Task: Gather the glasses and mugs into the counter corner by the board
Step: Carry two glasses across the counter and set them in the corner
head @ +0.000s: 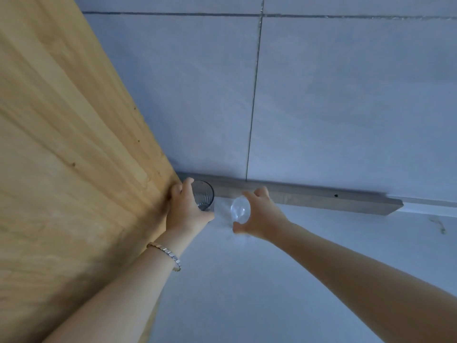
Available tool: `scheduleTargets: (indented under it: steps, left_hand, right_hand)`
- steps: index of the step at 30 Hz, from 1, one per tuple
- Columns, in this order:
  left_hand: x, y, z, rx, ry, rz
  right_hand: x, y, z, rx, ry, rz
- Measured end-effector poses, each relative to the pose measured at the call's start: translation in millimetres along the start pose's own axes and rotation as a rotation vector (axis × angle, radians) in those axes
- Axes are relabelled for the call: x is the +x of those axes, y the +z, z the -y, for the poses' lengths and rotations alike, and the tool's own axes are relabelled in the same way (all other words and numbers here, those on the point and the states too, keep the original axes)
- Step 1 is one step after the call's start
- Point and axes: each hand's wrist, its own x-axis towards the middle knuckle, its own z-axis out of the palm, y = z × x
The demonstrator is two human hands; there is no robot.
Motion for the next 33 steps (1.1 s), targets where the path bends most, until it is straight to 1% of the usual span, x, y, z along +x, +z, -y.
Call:
scheduleTargets:
  steps: [4, 8, 11, 13, 15, 17, 18, 19, 20, 22, 23, 25, 28, 33]
  left_hand:
    - [0, 0, 5, -0.011, 0.023, 0.013]
    - [-3, 1, 5, -0.039, 0.030, 0.040]
    - [-8, -2, 3, 0.046, 0.027, 0.073]
    - [-16, -5, -1, 0.143, 0.054, 0.049]
    - [-32, -9, -9, 0.274, 0.094, 0.017]
    - [-54, -10, -21, 0.423, 0.170, 0.034]
    - [-66, -8, -28, 0.478, 0.229, 0.074]
    - [-78, -4, -36, 0.520, 0.284, 0.150]
    - [-91, 2, -46, 0.540, 0.298, 0.242]
    - [-113, 18, -69, 0.510, 0.269, 0.417]
    - [-122, 30, -83, 0.490, 0.270, 0.475]
    - [-141, 55, -116, 0.475, 0.321, 0.532]
    - [-178, 99, -179, 0.457, 0.450, 0.608]
    - [-255, 171, -286, 0.423, 0.645, 0.699]
  right_hand:
    - [18, 10, 8, 0.010, -0.110, 0.004]
    - [18, 16, 1, 0.053, -0.148, 0.015]
    - [6, 15, -5, -0.038, -0.191, 0.017]
    - [-10, 9, -12, -0.063, -0.177, -0.004]
    - [-32, -2, -24, -0.076, -0.125, 0.002]
    - [-58, -16, -44, -0.078, -0.035, 0.074]
    - [-73, -24, -56, -0.083, 0.013, 0.128]
    - [-90, -31, -68, -0.101, 0.051, 0.178]
    - [-106, -38, -82, -0.129, 0.087, 0.215]
    - [-139, -51, -113, -0.188, 0.157, 0.242]
    - [-156, -57, -131, -0.204, 0.195, 0.239]
    - [-193, -70, -167, -0.217, 0.276, 0.231]
    - [-257, -95, -226, -0.207, 0.405, 0.209]
    - [-366, -133, -322, -0.135, 0.601, 0.089]
